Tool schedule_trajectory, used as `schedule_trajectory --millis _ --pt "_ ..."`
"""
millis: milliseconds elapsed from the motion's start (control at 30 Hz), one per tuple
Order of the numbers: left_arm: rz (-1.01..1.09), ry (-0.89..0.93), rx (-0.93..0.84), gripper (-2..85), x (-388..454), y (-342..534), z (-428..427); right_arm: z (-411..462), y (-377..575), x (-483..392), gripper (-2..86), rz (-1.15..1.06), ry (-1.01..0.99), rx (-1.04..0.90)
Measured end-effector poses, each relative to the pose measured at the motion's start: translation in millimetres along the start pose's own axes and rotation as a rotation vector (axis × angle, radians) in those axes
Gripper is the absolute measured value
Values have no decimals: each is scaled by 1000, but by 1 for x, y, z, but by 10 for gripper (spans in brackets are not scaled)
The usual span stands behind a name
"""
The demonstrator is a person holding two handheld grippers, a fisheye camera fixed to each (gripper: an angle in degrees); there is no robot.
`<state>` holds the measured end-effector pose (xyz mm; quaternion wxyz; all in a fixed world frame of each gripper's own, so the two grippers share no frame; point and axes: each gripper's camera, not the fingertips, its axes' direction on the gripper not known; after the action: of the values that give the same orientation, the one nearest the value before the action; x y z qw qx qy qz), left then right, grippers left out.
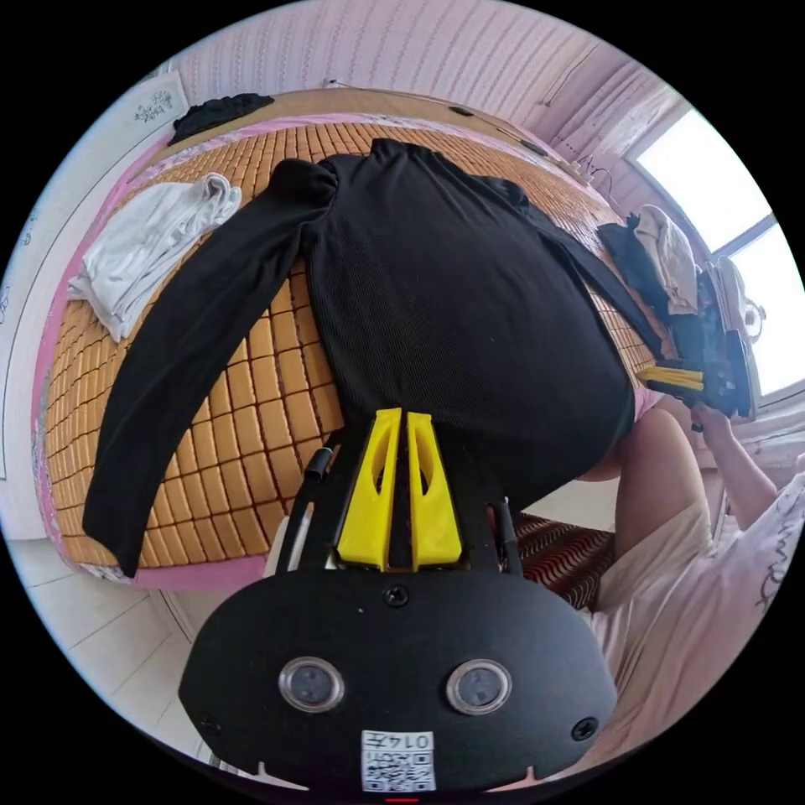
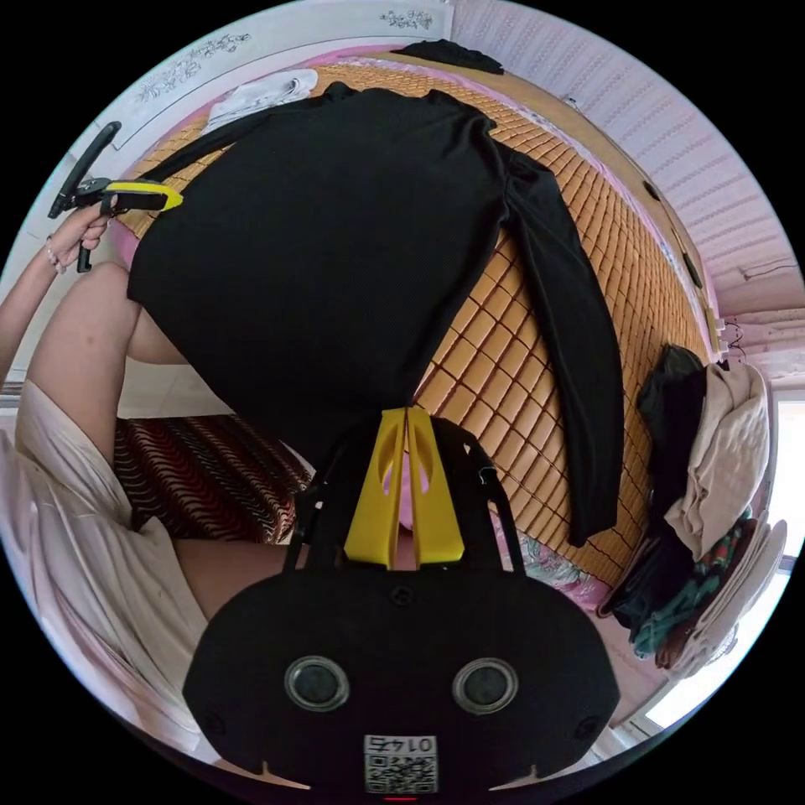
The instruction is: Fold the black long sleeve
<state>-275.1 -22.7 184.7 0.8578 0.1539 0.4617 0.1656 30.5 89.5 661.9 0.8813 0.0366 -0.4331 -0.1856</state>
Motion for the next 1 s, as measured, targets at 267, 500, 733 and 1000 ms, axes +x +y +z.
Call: schedule_trajectory --millis 267,500,733,1000 --pt "204 -100 -148 -5 63 54 -15 65 21 -65 -8 -50 63 -155" --pt "248 -115 -221 -6 61 61 -17 82 47 -59 -9 93 10 -175" --pt "83 -111 -2 -6 12 91 -128 49 103 -70 -9 123 84 -53" --pt "-408 -184 527 30 -143 147 -273 26 74 -117 -4 -3 33 127"
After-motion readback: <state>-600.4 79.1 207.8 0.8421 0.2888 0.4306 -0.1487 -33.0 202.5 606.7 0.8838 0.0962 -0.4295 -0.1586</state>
